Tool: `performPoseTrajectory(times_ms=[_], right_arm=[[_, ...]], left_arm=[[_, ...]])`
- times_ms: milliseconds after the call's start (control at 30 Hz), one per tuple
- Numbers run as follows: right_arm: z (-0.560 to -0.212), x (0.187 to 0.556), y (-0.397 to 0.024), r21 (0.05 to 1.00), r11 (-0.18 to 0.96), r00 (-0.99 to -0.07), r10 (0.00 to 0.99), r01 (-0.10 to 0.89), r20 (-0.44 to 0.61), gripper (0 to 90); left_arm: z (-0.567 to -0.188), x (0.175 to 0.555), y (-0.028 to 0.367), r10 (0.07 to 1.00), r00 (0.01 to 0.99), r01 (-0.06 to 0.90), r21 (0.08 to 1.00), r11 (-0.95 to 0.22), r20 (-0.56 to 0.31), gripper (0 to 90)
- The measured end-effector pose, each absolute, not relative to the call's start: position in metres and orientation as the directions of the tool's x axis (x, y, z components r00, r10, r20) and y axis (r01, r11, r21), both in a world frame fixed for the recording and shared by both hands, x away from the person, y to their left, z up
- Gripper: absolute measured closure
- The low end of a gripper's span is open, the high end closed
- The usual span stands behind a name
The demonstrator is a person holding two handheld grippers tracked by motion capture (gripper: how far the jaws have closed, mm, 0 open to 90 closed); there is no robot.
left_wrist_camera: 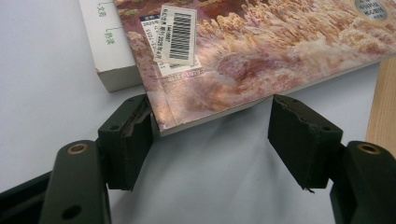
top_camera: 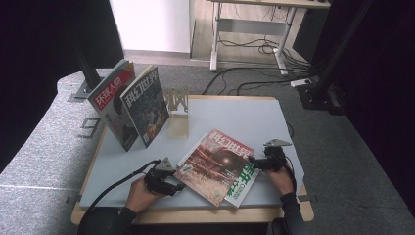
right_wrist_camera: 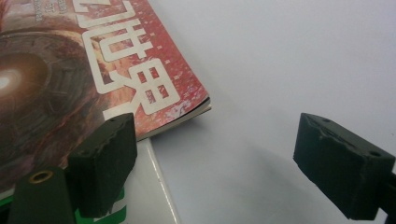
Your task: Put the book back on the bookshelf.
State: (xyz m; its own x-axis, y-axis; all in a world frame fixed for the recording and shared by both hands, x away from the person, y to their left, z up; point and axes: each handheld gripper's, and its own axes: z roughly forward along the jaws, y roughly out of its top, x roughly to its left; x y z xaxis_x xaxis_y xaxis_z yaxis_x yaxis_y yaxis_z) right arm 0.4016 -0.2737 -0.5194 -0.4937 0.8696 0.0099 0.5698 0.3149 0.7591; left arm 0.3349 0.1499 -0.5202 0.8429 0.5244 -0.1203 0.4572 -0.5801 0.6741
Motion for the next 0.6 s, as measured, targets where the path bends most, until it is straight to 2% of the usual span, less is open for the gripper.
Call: performPoseTrajectory(times_ms=[267,500,600], right_arm=[[-0.512,0.400,-0.270,0.762,0.302,-0.517,0.855,0.573,0.050,11.9],[-0.513,0.408,-0.264,0.737,0.317,-0.539,0.839,0.597,0.076,4.5],[-0.516,0.411,-0.260,0.726,0.320,-0.542,0.836,0.608,0.085,3.5]], left_arm=[[-0.522,0.337,0.160,0.554,0.823,0.473,0.689,-0.549,-0.124,29.7],[-0.526,0.338,0.162,0.537,0.839,0.430,0.709,-0.558,-0.086,24.2],[-0.526,0.336,0.162,0.547,0.835,0.422,0.708,-0.566,-0.061,25.1]])
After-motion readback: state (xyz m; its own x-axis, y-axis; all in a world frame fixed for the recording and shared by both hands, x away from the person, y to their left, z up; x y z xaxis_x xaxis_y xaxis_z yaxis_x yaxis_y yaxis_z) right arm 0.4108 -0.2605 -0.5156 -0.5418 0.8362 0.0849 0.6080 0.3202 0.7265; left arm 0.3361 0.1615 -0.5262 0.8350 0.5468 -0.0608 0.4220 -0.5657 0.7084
